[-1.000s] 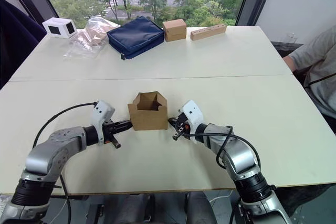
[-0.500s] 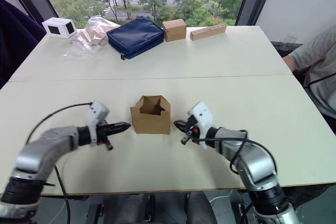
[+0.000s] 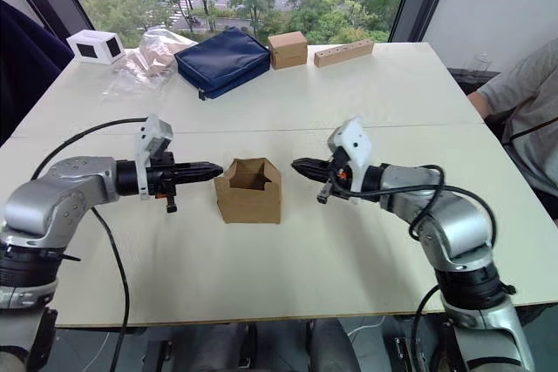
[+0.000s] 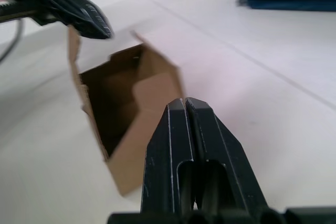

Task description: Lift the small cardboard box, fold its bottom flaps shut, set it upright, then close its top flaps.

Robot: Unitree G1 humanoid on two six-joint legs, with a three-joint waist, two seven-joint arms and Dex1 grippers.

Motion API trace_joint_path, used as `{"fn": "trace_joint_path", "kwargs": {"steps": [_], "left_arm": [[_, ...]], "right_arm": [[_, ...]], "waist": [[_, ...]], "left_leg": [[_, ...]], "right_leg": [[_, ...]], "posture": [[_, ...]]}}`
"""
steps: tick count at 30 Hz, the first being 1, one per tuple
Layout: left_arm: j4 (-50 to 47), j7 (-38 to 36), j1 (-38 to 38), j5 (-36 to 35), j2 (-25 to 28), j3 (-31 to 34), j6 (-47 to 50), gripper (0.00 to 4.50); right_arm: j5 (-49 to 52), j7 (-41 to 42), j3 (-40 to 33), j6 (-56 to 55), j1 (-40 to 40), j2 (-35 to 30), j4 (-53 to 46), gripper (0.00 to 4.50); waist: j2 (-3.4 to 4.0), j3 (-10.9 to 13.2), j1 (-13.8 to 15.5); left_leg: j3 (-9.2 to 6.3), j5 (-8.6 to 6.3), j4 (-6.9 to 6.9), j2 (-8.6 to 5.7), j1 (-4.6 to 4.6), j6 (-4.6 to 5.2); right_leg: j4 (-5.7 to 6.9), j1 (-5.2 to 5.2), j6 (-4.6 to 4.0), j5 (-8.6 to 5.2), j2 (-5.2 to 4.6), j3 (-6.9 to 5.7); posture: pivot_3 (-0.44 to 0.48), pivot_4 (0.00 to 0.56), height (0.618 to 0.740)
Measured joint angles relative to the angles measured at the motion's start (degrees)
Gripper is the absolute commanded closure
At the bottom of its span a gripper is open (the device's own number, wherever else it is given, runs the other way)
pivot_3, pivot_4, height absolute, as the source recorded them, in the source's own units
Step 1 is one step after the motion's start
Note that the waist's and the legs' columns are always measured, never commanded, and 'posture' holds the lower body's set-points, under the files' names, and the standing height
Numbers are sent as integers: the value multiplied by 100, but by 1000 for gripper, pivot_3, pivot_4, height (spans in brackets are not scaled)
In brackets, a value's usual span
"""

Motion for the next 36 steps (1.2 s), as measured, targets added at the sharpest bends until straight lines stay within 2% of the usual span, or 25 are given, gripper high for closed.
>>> {"fn": "trace_joint_path", "kwargs": {"steps": [3,10,16,26,31,36], "left_arm": [[220,-223,-122,148,-31,-243,-186,4463],[545,-382,-321,548,-82,-547,-580,4463],[724,-354,-357,893,-187,-663,-928,4463],[635,-223,-272,972,-341,-654,-1018,4463],[721,-136,-312,637,-512,-400,-554,4463],[796,-433,-531,-35,-306,144,28,4463]], "right_arm": [[-203,72,398,-250,-70,244,296,4500],[-338,196,618,-575,-253,585,753,4500],[-678,217,861,-638,-397,588,1051,4500],[-900,344,864,-729,-582,589,1323,4500],[-842,468,732,-731,-585,541,1324,4500],[-421,560,75,-692,-584,433,1023,4500]], "waist": [[0,0,5],[0,0,4],[1,0,6],[1,0,13],[1,0,2],[1,0,0]], "left_leg": [[0,1,2,-1,-1,-2],[-1,1,2,-1,-2,-2],[-1,2,2,-1,-2,-3],[-2,2,3,-2,-1,-3],[-2,2,4,-1,-2,-3],[-2,2,3,1,-8,-3]], "right_leg": [[2,-1,0,0,0,-1],[3,-3,0,0,0,-1],[5,-4,0,0,0,-1],[5,-1,0,0,-1,-1],[6,-4,0,0,0,-2],[6,-12,0,0,1,-2]], "posture": [[0,150,740],[0,150,740],[0,150,740],[0,150,740],[0,150,740],[0,150,740]]}}
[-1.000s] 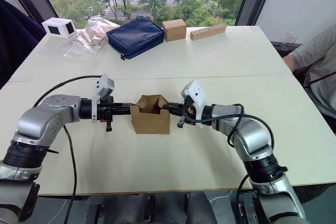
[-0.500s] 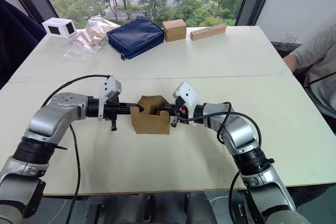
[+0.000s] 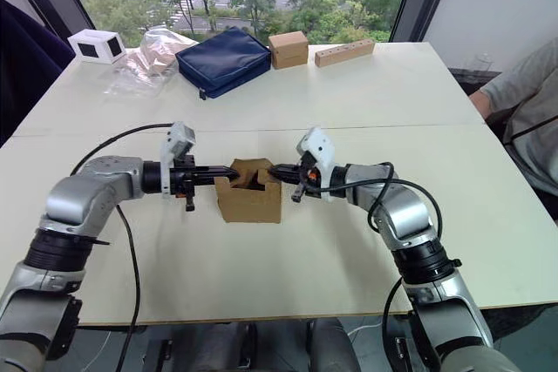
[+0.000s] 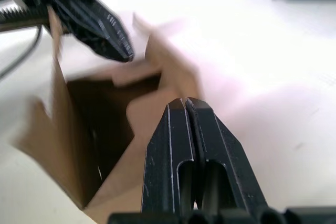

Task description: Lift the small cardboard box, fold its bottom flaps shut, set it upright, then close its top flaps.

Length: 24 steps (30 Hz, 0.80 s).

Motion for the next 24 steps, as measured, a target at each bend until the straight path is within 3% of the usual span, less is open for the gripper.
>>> {"fn": "trace_joint_path", "kwargs": {"steps": [6,11,18,24], "left_arm": [[846,-50,-554,-106,8,201,-46,4463],[2576,136,-1169,867,-271,15,-1494,4463],[4494,-794,-1605,1698,-742,-637,-2583,4463],[5204,-1351,-1878,2063,-980,-789,-2952,4463]], "right_arm": [[341,-94,-408,241,-32,-243,-667,4500],[818,-208,-425,865,166,-572,-1992,4500],[739,-578,552,1407,376,-791,-3100,4500],[-227,-842,1712,1422,161,-1089,-2948,4500]], "waist": [[0,0,16],[0,0,16],[-5,3,4],[-5,3,1]], "left_leg": [[1,0,1,-4,1,0],[-1,0,0,-5,0,0],[-1,0,2,-10,-3,1],[-2,-1,3,-25,-4,2]], "right_leg": [[0,3,0,0,-2,-1],[-1,2,0,0,-1,-4],[-1,0,0,0,3,-5],[-1,-1,0,0,1,-5]], "posture": [[0,150,740],[0,150,740],[0,150,740],[0,150,740]]}}
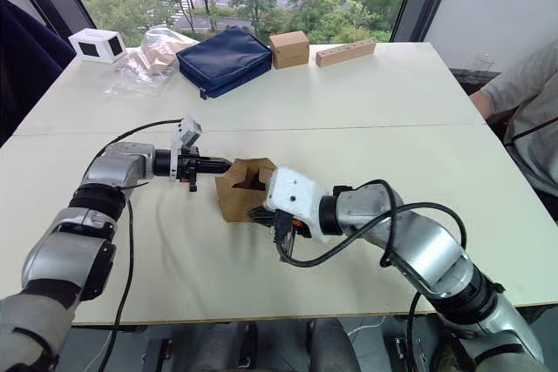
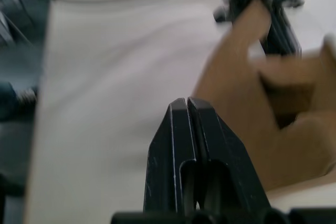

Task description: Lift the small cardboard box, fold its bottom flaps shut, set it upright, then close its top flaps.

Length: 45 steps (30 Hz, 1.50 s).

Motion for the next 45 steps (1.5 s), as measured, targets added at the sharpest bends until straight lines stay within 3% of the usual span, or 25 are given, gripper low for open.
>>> {"fn": "trace_joint_path", "kwargs": {"steps": [11,26,36,42,45], "left_arm": [[129,-193,-72,125,-182,60,-26,4463],[-397,-288,160,127,-257,63,-62,4463],[-496,98,274,97,-134,324,64,4463],[-1693,275,800,-156,583,748,707,4463],[-3091,296,1406,-603,1018,961,1635,4463]], "right_arm": [[-518,-136,190,-86,-245,231,429,4500],[-566,48,153,-83,-329,651,889,4500],[-602,81,146,-133,-330,863,1274,4500],[-701,84,157,-344,-377,956,1490,4500],[-704,89,155,-444,-392,1016,1586,4500]], "waist": [[0,0,1],[0,0,-1],[0,0,-18],[1,0,-38],[1,0,-29]], "left_leg": [[-1,0,0,14,-1,0],[-2,0,0,18,-1,0],[-2,0,0,19,-1,-1],[0,0,-3,24,-1,-1],[1,1,-3,23,-3,-2]], "right_leg": [[0,-1,0,0,-2,-1],[1,-1,0,0,-1,-1],[2,-3,0,0,1,-1],[5,-9,0,0,2,2],[5,-8,0,0,-5,5]], "posture": [[0,150,740],[0,150,740],[0,150,740],[0,150,740],[0,150,740]]}}
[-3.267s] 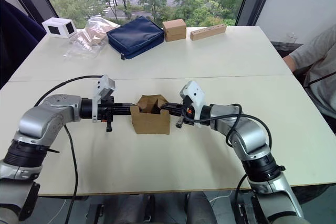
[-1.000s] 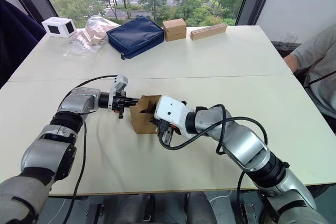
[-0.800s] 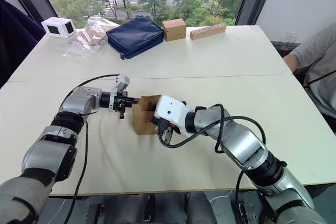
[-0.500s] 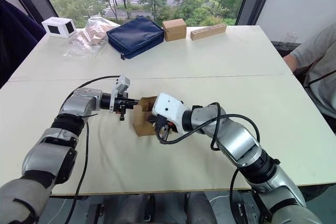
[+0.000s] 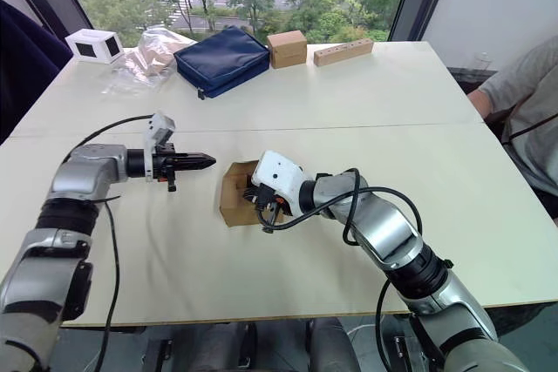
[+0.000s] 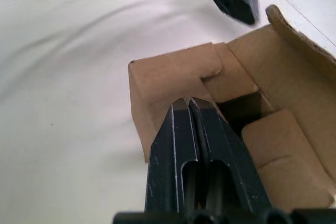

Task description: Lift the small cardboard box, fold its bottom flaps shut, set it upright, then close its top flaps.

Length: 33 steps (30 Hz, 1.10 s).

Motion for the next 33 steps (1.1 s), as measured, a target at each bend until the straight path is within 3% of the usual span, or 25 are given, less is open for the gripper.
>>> {"fn": "trace_joint_path", "kwargs": {"steps": [5,9,23,29,33], "left_arm": [[-2506,201,871,-1173,418,507,1566,4463],[-3457,624,1476,-1642,314,466,2088,4463],[-3538,1182,1765,-1582,137,-102,1717,4463],[-3394,1184,1709,-1567,128,-275,1547,4463],[-3287,1187,1613,-1550,124,-284,1494,4463]], "right_arm": [[9,37,-44,-139,-4,48,151,4500],[11,110,-56,-254,-3,79,225,4500],[13,195,-127,-268,-7,102,241,4500],[802,436,-1015,-558,-359,503,-128,4500],[456,73,-1163,-1068,-863,672,288,4500]], "waist": [[2,-1,31],[2,-1,26],[2,-1,30],[3,-1,28],[3,-2,20]], "left_leg": [[-1,0,1,-3,2,-1],[-2,2,1,0,4,-4],[0,2,0,-1,4,-4],[-1,2,-1,-1,4,-4],[0,2,-2,-1,6,-4]], "right_leg": [[-2,7,0,0,-10,1],[-1,6,0,0,-5,0],[-3,5,0,0,-4,0],[-3,6,0,0,-4,0],[-3,5,0,0,-3,-1]], "posture": [[0,150,740],[0,150,740],[0,150,740],[0,150,740],[0,150,740]]}}
